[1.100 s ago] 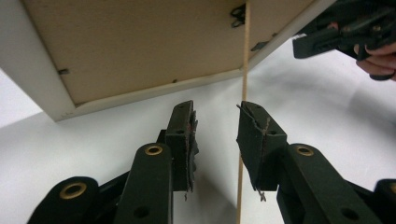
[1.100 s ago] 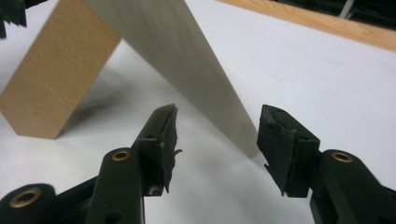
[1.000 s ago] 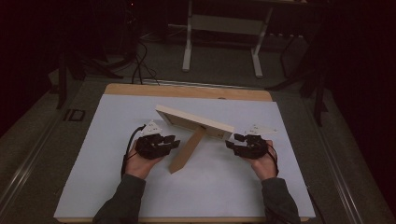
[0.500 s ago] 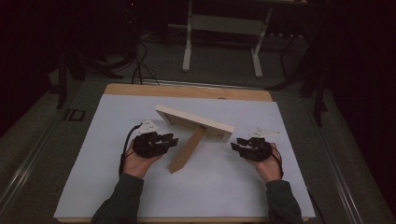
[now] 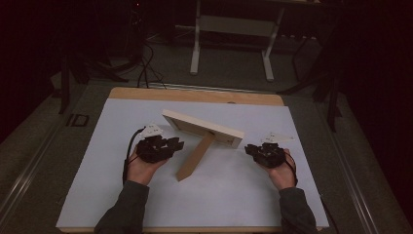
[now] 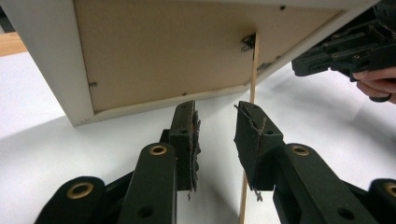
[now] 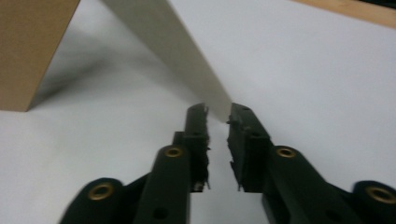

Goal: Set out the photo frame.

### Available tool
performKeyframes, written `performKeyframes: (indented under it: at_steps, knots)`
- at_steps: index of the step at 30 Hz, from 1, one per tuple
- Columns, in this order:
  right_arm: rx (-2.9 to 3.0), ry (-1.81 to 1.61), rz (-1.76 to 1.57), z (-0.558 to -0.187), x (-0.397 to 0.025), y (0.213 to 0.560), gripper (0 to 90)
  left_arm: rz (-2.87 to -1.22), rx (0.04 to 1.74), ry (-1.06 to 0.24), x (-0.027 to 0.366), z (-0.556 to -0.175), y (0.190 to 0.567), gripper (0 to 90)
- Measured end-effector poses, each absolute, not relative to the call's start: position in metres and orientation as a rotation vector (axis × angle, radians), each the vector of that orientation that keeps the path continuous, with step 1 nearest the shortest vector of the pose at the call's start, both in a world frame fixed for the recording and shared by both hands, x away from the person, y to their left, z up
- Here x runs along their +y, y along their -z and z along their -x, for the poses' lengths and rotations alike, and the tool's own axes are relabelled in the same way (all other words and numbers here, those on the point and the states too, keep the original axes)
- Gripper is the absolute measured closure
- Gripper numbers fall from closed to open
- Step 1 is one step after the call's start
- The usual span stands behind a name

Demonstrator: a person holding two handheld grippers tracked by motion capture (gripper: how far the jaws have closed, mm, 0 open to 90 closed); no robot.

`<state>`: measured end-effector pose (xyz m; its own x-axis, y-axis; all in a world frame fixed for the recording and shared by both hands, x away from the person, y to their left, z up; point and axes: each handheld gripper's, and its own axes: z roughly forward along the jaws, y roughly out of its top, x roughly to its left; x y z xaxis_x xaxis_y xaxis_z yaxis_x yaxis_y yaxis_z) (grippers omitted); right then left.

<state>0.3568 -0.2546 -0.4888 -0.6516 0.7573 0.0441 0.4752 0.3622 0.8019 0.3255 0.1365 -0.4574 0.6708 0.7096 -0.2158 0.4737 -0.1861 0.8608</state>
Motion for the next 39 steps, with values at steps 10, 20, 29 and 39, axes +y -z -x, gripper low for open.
performKeyframes:
  at_steps: [10,20,29,39]
  knots:
    - [2.241,-1.191,-1.098,-0.364,-0.249,0.475,89.8,-1.800,0.965,-0.306,0.133,-0.335,0.449,76.4]
    - [2.199,-1.308,-1.142,-0.375,-0.246,0.466,89.9,-1.802,1.003,-0.374,0.124,-0.349,0.441,90.0]
    - [2.207,-1.317,-1.117,-0.379,-0.240,0.459,89.8,-1.821,1.028,-0.410,0.112,-0.360,0.439,90.0]
    - [2.224,-1.301,-1.092,-0.383,-0.234,0.455,89.7,-1.846,1.026,-0.422,0.104,-0.365,0.444,90.0]
